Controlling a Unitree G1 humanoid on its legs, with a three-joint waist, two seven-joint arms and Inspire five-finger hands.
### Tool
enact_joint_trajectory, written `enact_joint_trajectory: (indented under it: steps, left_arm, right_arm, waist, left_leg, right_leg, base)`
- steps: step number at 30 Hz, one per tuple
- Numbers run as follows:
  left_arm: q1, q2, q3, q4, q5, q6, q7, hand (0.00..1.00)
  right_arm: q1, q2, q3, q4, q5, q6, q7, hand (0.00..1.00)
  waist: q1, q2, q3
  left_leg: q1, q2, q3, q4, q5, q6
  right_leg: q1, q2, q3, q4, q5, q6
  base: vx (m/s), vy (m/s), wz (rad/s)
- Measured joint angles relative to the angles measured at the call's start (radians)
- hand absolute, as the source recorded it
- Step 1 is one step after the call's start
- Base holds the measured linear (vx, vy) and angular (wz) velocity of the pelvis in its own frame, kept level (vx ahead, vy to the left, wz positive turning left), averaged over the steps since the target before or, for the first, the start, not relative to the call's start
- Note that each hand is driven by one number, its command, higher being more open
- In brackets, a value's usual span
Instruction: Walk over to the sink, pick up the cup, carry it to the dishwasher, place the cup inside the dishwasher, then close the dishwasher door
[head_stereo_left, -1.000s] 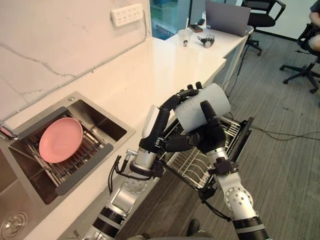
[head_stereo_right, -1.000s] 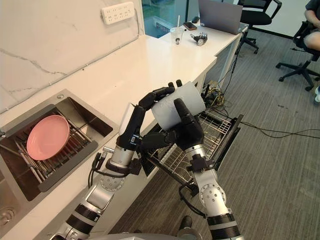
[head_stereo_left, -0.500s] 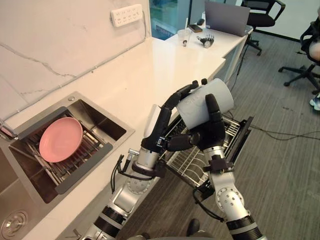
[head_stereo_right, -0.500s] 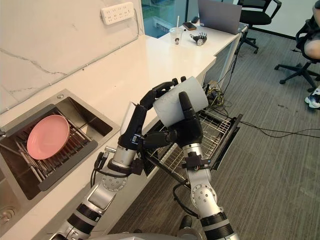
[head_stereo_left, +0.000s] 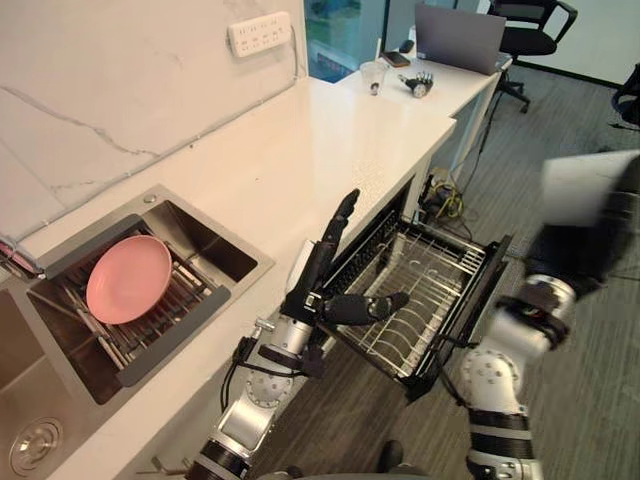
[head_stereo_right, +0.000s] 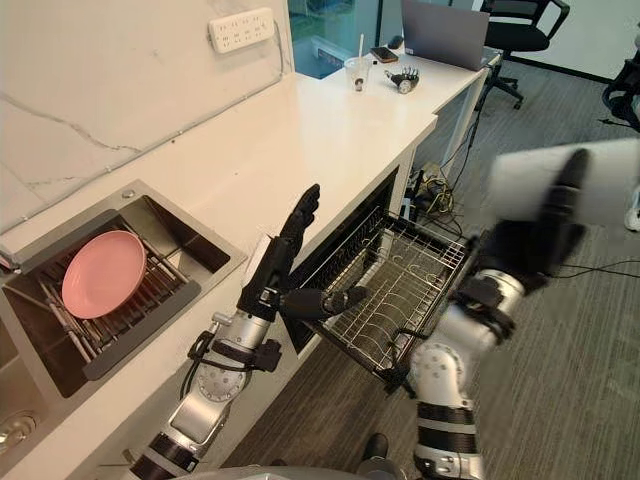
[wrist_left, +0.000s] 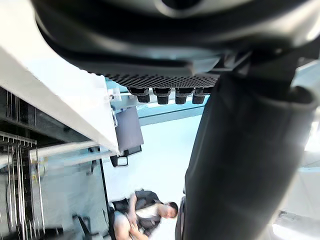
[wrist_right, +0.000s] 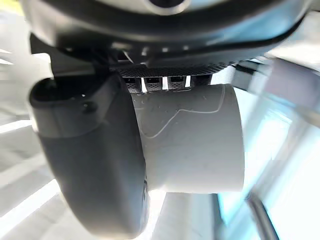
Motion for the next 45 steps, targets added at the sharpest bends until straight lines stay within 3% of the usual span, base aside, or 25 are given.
enact_joint_trajectory:
  steps: [3, 5, 7, 10, 13, 17, 20, 26, 32, 34, 37, 38, 39, 41, 45]
  left_arm:
    - [0.035, -0.016, -0.038, -0.055, -0.182, 0.079, -0.141, 1.00]
    - [0.053, -0.035, -0.073, -0.044, -0.307, 0.175, -0.206, 1.00]
    - [0.065, -0.057, -0.110, 0.097, -0.414, 0.303, -0.247, 1.00]
    - [0.077, -0.068, -0.148, 0.366, -0.335, 0.430, -0.247, 1.00]
    - [0.119, -0.033, -0.157, 0.541, -0.211, 0.486, -0.243, 1.00]
    - [0.175, 0.022, -0.040, 0.633, -0.115, 0.483, -0.222, 1.00]
    - [0.187, 0.050, 0.043, 0.653, -0.054, 0.437, -0.183, 1.00]
    - [0.196, 0.057, 0.137, 0.739, -0.017, 0.414, -0.128, 1.00]
    - [0.196, 0.044, 0.223, 0.782, -0.018, 0.379, -0.110, 1.00]
    - [0.195, 0.043, 0.236, 0.782, -0.018, 0.364, -0.112, 1.00]
    - [0.194, 0.033, 0.241, 0.778, -0.046, 0.345, -0.120, 1.00]
    - [0.195, 0.023, 0.253, 0.778, -0.064, 0.328, -0.122, 1.00]
    - [0.195, 0.021, 0.254, 0.780, -0.065, 0.327, -0.122, 1.00]
    - [0.227, 0.015, 0.254, 0.792, -0.100, 0.329, -0.131, 1.00]
    - [0.234, 0.002, 0.256, 0.795, -0.181, 0.326, -0.142, 1.00]
  right_arm:
    - [0.041, -0.001, -0.033, 0.000, -0.037, 0.004, -0.016, 0.00]
    - [0.057, -0.001, -0.040, 0.002, -0.049, 0.032, -0.013, 0.00]
    - [0.064, -0.004, -0.042, 0.034, -0.060, 0.083, 0.018, 0.00]
    - [0.089, -0.032, -0.039, 0.103, -0.057, 0.181, 0.131, 0.00]
    - [0.106, -0.067, 0.005, 0.206, -0.083, 0.275, 0.220, 0.00]
    - [0.106, -0.107, 0.099, 0.389, -0.264, 0.364, 0.289, 0.00]
    - [0.100, -0.115, 0.144, 0.458, -0.381, 0.398, 0.290, 0.00]
    - [0.060, -0.152, 0.168, 0.580, -0.534, 0.425, 0.267, 0.00]
    - [0.006, -0.208, 0.168, 0.758, -0.720, 0.477, 0.256, 0.00]
    - [-0.032, -0.245, 0.172, 0.823, -0.794, 0.491, 0.257, 0.00]
    - [-0.085, -0.325, 0.173, 0.902, -0.854, 0.499, 0.246, 0.00]
    - [-0.133, -0.375, 0.168, 0.954, -0.876, 0.502, 0.245, 0.00]
    - [-0.139, -0.381, 0.165, 0.960, -0.884, 0.502, 0.244, 0.00]
    - [-0.176, -0.425, 0.160, 1.003, -0.963, 0.517, 0.240, 0.00]
    - [-0.215, -0.465, 0.160, 1.033, -1.031, 0.549, 0.222, 0.00]
  waist:
    - [-0.001, 0.000, 0.000]
    - [-0.001, 0.001, 0.000]
    - [-0.002, 0.001, -0.001]
    - [-0.003, 0.001, -0.001]
    - [-0.006, 0.000, 0.000]
    - [0.006, -0.003, 0.002]
    - [0.013, -0.008, 0.005]
    - [0.033, -0.023, 0.020]
    - [0.036, -0.015, 0.047]
    - [0.040, -0.005, 0.070]
    - [0.050, 0.033, 0.104]
    - [0.057, 0.068, 0.139]
    - [0.057, 0.073, 0.143]
    - [0.065, 0.110, 0.165]
    - [0.072, 0.128, 0.211]
  left_leg:
    - [-0.001, 0.001, 0.000, 0.000, 0.000, 0.000]
    - [-0.001, 0.001, 0.000, -0.001, 0.000, 0.000]
    - [-0.001, 0.001, 0.002, -0.010, 0.000, 0.000]
    - [-0.007, 0.003, 0.000, -0.031, 0.011, -0.004]
    - [0.000, 0.007, -0.001, -0.048, 0.024, -0.012]
    - [0.014, 0.001, -0.025, -0.068, 0.042, -0.011]
    - [0.017, -0.014, -0.060, -0.071, 0.046, -0.004]
    - [0.010, -0.033, -0.085, -0.085, 0.054, 0.004]
    - [-0.009, -0.040, -0.134, -0.087, 0.073, 0.009]
    - [-0.026, -0.047, -0.155, -0.085, 0.082, 0.010]
    - [-0.059, -0.060, -0.190, -0.085, 0.099, 0.014]
    - [-0.073, -0.066, -0.211, -0.086, 0.109, 0.015]
    - [-0.076, -0.067, -0.215, -0.086, 0.111, 0.016]
    - [-0.093, -0.069, -0.230, -0.094, 0.123, 0.009]
    - [-0.113, -0.072, -0.249, -0.104, 0.141, -0.001]
  right_leg:
    - [-0.001, 0.000, 0.001, 0.000, -0.001, 0.001]
    - [-0.002, 0.000, 0.001, 0.000, -0.001, 0.002]
    - [-0.007, 0.001, 0.005, -0.001, -0.005, 0.006]
    - [-0.023, 0.002, 0.009, 0.000, -0.003, 0.002]
    - [-0.026, 0.010, 0.007, 0.000, -0.007, -0.004]
    - [-0.010, 0.008, -0.017, 0.000, -0.009, -0.003]
    - [0.015, -0.007, -0.049, -0.005, -0.011, 0.006]
    - [0.017, -0.026, -0.071, -0.005, -0.008, 0.017]
    - [0.025, -0.034, -0.123, 0.000, -0.012, 0.024]
    - [0.023, -0.041, -0.146, 0.000, -0.011, 0.024]
    - [0.015, -0.054, -0.189, 0.001, -0.008, 0.029]
    - [0.014, -0.060, -0.211, 0.001, -0.006, 0.031]
    - [0.014, -0.061, -0.215, 0.001, -0.006, 0.031]
    - [-0.002, -0.072, -0.233, 0.014, -0.008, 0.030]
    - [-0.028, -0.092, -0.254, 0.065, -0.030, 0.028]
  base:
    - [0.00, 0.000, 0.00]
    - [0.00, 0.000, 0.00]
    - [0.00, 0.000, -0.02]
    - [0.00, 0.005, -0.02]
    - [0.05, -0.006, 0.00]
    - [0.03, 0.012, 0.16]
    - [-0.03, 0.055, 0.37]
    - [-0.02, 0.055, 0.16]
    - [0.03, 0.019, 0.25]
    - [-0.01, 0.023, 0.40]
    - [-0.03, 0.042, 0.45]
    - [-0.05, 0.050, 0.35]
    - [-0.06, 0.053, 0.41]
    - [-0.02, 0.038, 0.22]
    - [-0.03, 0.032, 0.21]
